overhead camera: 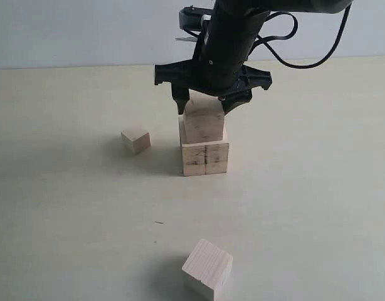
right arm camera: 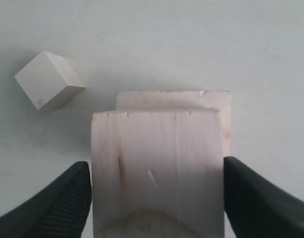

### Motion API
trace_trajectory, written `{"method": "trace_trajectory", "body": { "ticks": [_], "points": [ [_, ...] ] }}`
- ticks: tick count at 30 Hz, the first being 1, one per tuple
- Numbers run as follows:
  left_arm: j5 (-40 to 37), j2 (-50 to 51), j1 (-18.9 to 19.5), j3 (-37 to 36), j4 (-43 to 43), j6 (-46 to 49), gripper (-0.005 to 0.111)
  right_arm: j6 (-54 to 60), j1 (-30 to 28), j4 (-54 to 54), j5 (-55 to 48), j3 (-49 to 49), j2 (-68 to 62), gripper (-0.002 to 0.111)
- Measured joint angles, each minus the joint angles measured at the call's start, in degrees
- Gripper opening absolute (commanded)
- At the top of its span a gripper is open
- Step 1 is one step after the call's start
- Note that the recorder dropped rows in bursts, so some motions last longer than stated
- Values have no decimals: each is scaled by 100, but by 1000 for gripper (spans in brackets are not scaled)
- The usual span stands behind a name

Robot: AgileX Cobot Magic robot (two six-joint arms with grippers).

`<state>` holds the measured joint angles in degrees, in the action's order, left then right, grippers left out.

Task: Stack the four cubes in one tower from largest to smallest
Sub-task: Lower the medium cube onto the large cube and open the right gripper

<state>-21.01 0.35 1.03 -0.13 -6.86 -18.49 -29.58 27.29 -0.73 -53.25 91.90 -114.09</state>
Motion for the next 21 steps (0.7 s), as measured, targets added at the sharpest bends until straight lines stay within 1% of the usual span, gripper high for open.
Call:
{"method": "trace_trajectory", "body": {
  "ticks": [8, 19, 21],
  "points": [
    [0, 0, 0, 0, 0, 0, 0, 0, 0, -38, 43, -14, 55, 69],
    [0, 0, 0, 0, 0, 0, 0, 0, 0, 18, 190, -14, 486, 69],
    [0, 0, 0, 0, 0, 0, 0, 69, 0, 18, 178, -3, 649, 67]
  ]
}}
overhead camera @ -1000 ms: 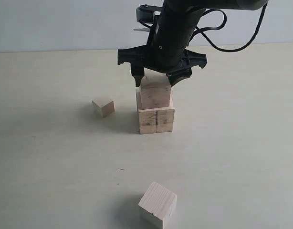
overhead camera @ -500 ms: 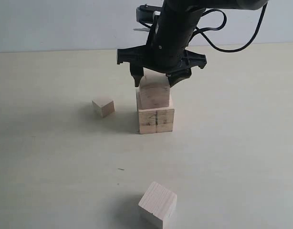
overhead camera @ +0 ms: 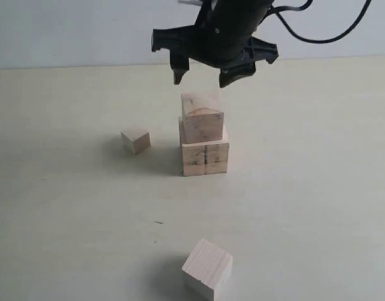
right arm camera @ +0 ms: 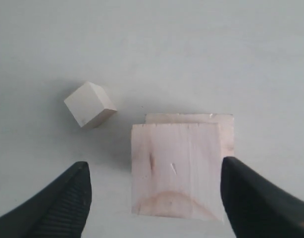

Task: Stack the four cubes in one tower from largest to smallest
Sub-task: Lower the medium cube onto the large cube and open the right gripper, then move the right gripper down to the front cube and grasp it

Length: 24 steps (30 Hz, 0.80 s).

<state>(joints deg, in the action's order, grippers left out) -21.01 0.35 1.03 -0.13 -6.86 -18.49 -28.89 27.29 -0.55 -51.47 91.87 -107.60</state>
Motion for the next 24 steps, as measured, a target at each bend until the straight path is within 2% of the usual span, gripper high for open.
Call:
{"method": "trace_trajectory", "body": {
  "ticks": [2, 5, 11, 16, 24],
  "points": [
    [0, 0, 0, 0, 0, 0, 0, 197, 0, 0, -89, 84, 201, 63],
    [0, 0, 0, 0, 0, 0, 0, 747, 0, 0, -391, 189, 597, 49],
    [0, 0, 0, 0, 0, 11, 0, 1602, 0, 121, -1666, 207, 945, 1],
    [0, 0, 0, 0, 0, 11, 0, 2265, 306, 25, -1816, -285, 945, 0],
    [0, 0, 0, 0, 0, 21, 0, 2889, 1632, -105, -1773, -1291, 945, 0]
  ]
}}
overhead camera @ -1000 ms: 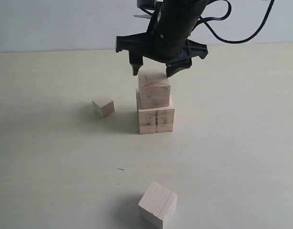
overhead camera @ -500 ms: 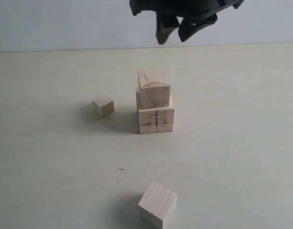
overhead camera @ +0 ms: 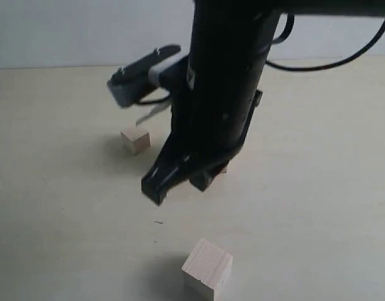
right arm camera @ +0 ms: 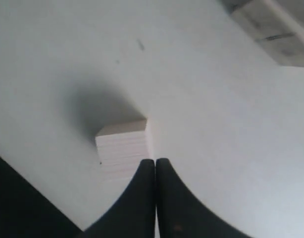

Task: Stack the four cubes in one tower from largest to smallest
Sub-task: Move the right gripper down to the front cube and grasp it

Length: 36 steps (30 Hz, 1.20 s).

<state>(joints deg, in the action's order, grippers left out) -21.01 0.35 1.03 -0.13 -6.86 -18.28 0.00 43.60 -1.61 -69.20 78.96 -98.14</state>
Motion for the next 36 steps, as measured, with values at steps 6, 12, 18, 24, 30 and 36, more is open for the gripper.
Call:
{"method": "trace_trajectory", "body": {
  "ticks": [6, 12, 18, 24, 30, 36],
  "points": [
    [0, 0, 0, 0, 0, 0, 0, 149, 217, -304, 184, -405, -139, 30],
    [0, 0, 0, 0, 0, 0, 0, 374, 221, -745, 247, -437, -305, 78],
    [0, 0, 0, 0, 0, 0, 0, 430, 230, -547, 260, -450, -663, 84],
    [0, 0, 0, 0, 0, 0, 0, 451, 230, -195, 284, -450, -1203, 84],
    [0, 0, 0, 0, 0, 0, 0, 451, 230, -209, 452, -450, -1403, 83],
    [0, 0, 0, 0, 0, 0, 0, 451, 230, -470, 974, -694, -1401, 78]
  ]
}}
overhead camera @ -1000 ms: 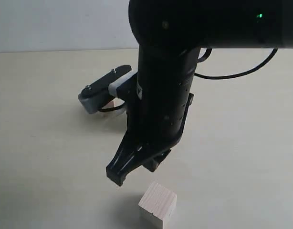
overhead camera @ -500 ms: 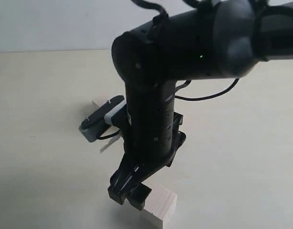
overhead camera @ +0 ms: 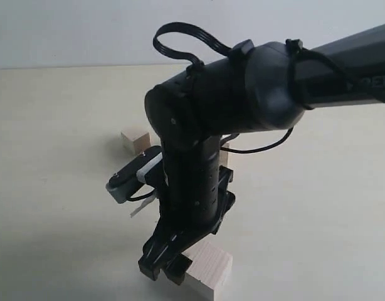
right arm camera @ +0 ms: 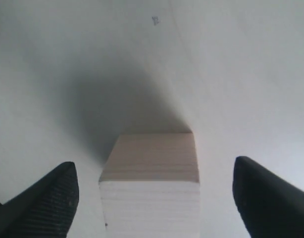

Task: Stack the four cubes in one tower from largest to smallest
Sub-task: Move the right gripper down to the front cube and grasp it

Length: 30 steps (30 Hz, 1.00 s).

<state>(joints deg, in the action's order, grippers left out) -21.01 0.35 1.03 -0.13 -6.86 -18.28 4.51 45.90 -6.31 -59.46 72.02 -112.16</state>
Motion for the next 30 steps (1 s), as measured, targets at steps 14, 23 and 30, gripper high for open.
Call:
{"method": "trace_trajectory", "body": {
  "ticks": [14, 23, 30],
  "points": [
    [0, 0, 0, 0, 0, 0, 0, -275, 0, 124, 1271, -1362, 648, 77],
    [0, 0, 0, 0, 0, 0, 0, -451, 0, 146, 1344, -1603, 741, 58],
    [0, 0, 0, 0, 0, 0, 0, -451, 0, 21, 405, -1370, 1458, 58]
  ]
}}
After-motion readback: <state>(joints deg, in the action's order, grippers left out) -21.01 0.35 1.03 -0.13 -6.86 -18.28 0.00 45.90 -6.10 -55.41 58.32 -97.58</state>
